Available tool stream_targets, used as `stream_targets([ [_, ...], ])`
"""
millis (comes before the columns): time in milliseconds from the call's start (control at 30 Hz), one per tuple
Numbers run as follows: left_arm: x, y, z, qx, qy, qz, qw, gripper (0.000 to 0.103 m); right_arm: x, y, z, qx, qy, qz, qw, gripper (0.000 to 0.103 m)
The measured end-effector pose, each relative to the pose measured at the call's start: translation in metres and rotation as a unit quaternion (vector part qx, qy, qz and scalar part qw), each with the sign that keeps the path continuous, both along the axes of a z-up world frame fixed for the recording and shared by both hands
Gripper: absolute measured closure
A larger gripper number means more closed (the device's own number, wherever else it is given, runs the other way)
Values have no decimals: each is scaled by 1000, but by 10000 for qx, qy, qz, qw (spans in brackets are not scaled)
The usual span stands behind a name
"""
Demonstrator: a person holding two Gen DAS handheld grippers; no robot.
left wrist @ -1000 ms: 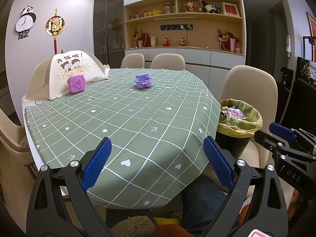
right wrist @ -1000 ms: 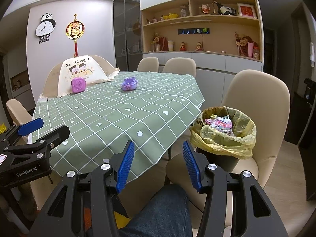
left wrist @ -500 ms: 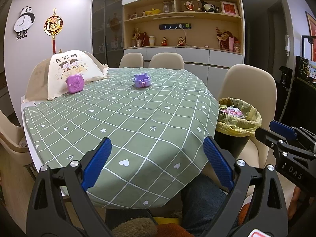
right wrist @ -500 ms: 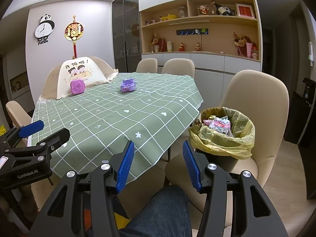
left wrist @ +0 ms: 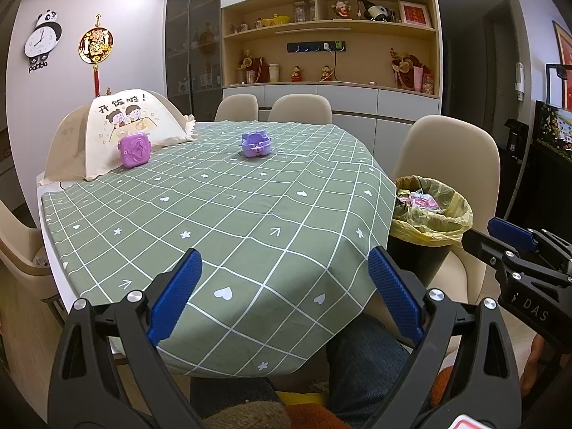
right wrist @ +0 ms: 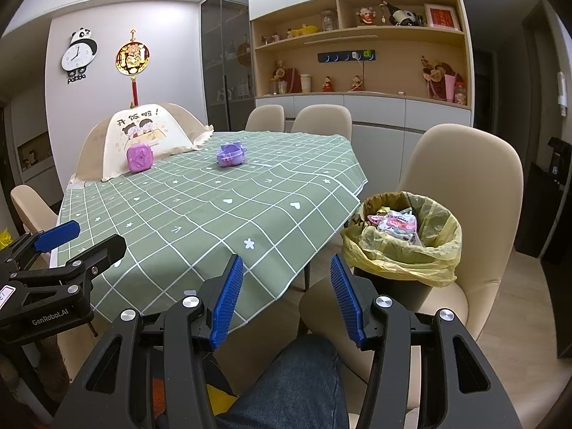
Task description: Collect trash
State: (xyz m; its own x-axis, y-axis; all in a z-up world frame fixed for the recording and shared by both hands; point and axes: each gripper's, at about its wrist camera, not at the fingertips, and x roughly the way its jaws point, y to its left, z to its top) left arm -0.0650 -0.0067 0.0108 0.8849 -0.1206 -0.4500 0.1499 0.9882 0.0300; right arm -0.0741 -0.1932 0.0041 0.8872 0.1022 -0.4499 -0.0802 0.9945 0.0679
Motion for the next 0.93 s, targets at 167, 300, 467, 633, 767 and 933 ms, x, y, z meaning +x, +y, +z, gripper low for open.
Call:
stream_targets([
  [167,0,0,0,21,-17,-6,10000,14,0,0,0,10,5,-8,10000,55],
  [300,1,-1,0,14,-3,-6,10000,14,0,0,0,8,0,-8,10000,55],
  [467,3,0,-2,-21,79,-41,10000,14,0,1,0,12,10,-22,10000,55],
  [633,13,3,-4,-109,254,-157,9995,14,3,3,-2,-40,63,-82,9999,55],
  [767,35,13,-9,-294,583,-115,9978,14,20,6,-5,-130,257,-75,9996,55],
  [933,98,77,13,-639,770,489,9938,13,84,46,12,-591,458,528,9958,55],
])
